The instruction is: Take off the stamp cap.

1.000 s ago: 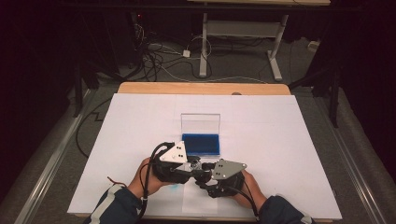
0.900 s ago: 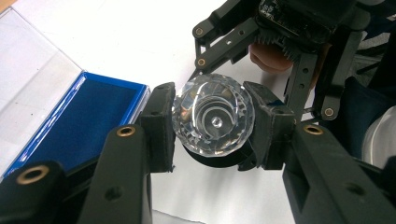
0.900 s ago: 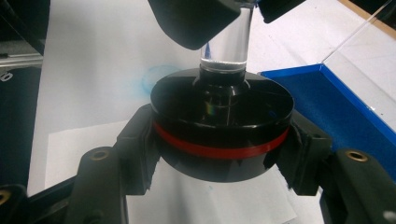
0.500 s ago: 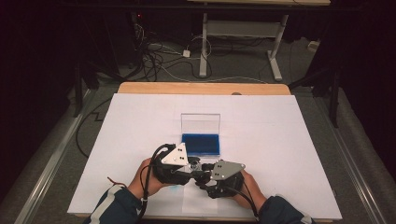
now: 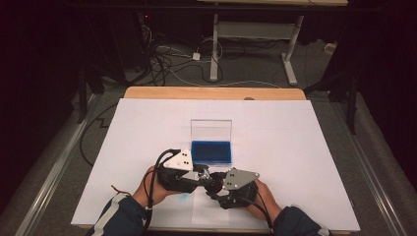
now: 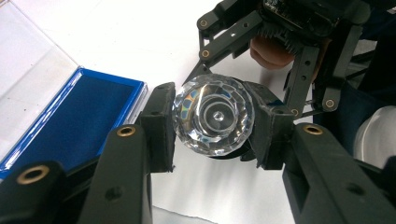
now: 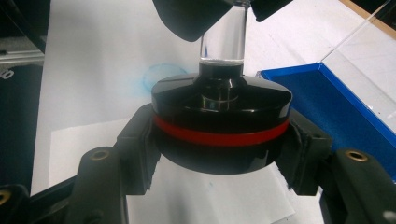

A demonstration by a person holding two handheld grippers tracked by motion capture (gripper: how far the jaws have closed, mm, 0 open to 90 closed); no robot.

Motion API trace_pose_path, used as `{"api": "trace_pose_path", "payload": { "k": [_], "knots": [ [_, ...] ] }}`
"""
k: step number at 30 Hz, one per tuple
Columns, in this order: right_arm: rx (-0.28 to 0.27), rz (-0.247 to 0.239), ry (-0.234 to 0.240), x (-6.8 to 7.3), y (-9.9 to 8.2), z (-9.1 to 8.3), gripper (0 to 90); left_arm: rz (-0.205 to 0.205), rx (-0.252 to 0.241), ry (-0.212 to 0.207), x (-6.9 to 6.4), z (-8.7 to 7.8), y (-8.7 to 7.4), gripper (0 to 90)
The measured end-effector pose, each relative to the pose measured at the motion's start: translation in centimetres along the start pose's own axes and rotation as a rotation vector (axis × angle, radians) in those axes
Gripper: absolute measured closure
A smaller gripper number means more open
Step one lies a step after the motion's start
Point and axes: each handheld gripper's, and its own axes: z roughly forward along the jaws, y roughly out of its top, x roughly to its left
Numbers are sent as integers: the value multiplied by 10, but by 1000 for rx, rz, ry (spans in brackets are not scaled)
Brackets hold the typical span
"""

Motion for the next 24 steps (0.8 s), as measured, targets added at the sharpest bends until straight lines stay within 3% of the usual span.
{"api": "trace_pose_path", "payload": {
  "k": [7,14,24],
  "knots": [
    [1,20,7,-1,-2,2,392,28,27,51,-7,2,3,549],
    [2,8,0,0,-1,0,393,5,18,28,-2,0,-1,550],
    [28,-7,-7,0,-2,1,393,10,29,46,-5,3,-1,551]
  ]
}}
